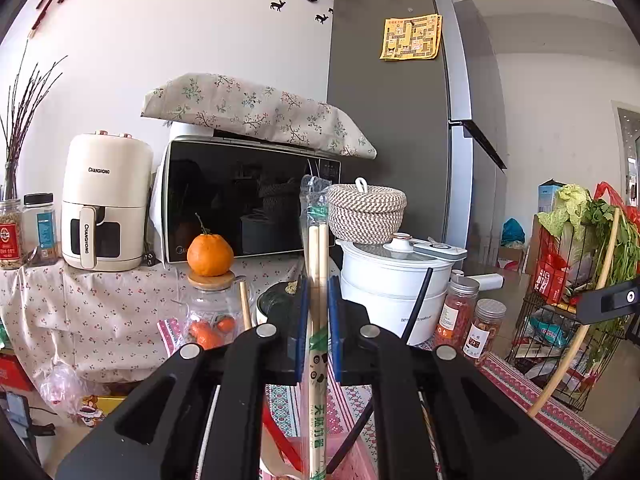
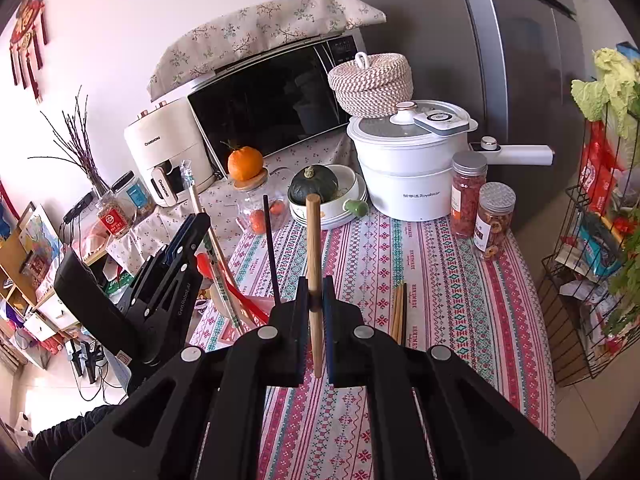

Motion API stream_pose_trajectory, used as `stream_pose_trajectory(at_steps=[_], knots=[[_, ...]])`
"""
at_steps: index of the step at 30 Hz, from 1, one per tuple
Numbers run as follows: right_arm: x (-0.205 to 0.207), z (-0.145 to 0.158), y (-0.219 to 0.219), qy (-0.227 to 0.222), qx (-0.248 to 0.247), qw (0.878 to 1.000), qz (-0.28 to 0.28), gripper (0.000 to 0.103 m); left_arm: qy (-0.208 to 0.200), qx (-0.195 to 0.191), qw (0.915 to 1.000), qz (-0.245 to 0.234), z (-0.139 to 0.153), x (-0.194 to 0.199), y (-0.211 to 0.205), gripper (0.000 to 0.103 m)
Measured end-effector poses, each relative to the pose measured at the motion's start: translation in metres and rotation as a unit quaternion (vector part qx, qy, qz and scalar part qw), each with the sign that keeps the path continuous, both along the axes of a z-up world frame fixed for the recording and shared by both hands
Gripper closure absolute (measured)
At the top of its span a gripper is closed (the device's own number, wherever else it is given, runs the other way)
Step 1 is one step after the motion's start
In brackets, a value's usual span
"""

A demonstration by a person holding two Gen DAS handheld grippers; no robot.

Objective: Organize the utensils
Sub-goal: 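Lower the wrapped chopsticks and wooden chopstick into the pink basket, opening both tools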

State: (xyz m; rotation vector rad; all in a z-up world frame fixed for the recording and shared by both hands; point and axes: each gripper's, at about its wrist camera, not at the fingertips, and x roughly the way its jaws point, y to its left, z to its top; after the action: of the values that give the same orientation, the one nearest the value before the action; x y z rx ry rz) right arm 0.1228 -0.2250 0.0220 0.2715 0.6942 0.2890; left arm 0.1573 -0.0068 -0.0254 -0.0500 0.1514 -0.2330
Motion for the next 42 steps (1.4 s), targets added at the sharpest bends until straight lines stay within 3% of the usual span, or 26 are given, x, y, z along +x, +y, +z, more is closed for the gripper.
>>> stream_pose_trajectory(at_steps=[8, 12, 19, 21, 23, 25, 28, 34, 39, 42], knots=[[-0.001, 0.001, 0.005, -0.004, 0.000, 1.000, 0.003, 0.096, 0.077, -0.004, 0.9967, -0.022, 0.000, 0.001, 0.007, 0.093], [-0.003, 0.008, 0.007, -0.015, 0.010, 1.000, 0.003, 0.096, 0.126, -0.002, 0.9918, -0.023, 0.009, -0.009, 0.016, 0.080], [0.000, 0.022, 0.021, -0.041, 0.024, 0.999, 0.009, 0.096, 0.196, -0.013, 0.9805, 0.011, 0.027, -0.042, 0.044, 0.024], [0.003, 0.025, 0.026, -0.047, 0.028, 0.998, 0.009, 0.096, 0.215, -0.025, 0.9759, 0.024, 0.027, -0.050, 0.055, 0.021], [0.006, 0.026, 0.031, -0.051, 0.032, 0.998, 0.010, 0.096, 0.226, -0.027, 0.9733, 0.030, 0.025, -0.056, 0.061, 0.006], [0.011, 0.025, 0.037, -0.052, 0.033, 0.998, 0.012, 0.096, 0.240, -0.021, 0.9699, 0.033, 0.021, -0.058, 0.064, 0.007], [0.017, 0.023, 0.046, -0.063, 0.031, 0.997, 0.012, 0.096, 0.287, -0.018, 0.9573, 0.029, 0.008, -0.049, 0.066, 0.007], [0.026, 0.028, 0.055, -0.065, 0.027, 0.998, 0.009, 0.096, 0.342, -0.045, 0.9379, 0.040, -0.011, -0.038, 0.081, 0.007], [0.029, 0.029, 0.063, -0.066, 0.009, 0.998, 0.011, 0.096, 0.344, -0.048, 0.9366, 0.045, -0.011, -0.036, 0.087, 0.007], [0.038, 0.020, 0.073, -0.040, -0.005, 0.999, 0.025, 0.096, 0.341, -0.047, 0.9377, 0.047, -0.009, -0.035, 0.088, 0.007]])
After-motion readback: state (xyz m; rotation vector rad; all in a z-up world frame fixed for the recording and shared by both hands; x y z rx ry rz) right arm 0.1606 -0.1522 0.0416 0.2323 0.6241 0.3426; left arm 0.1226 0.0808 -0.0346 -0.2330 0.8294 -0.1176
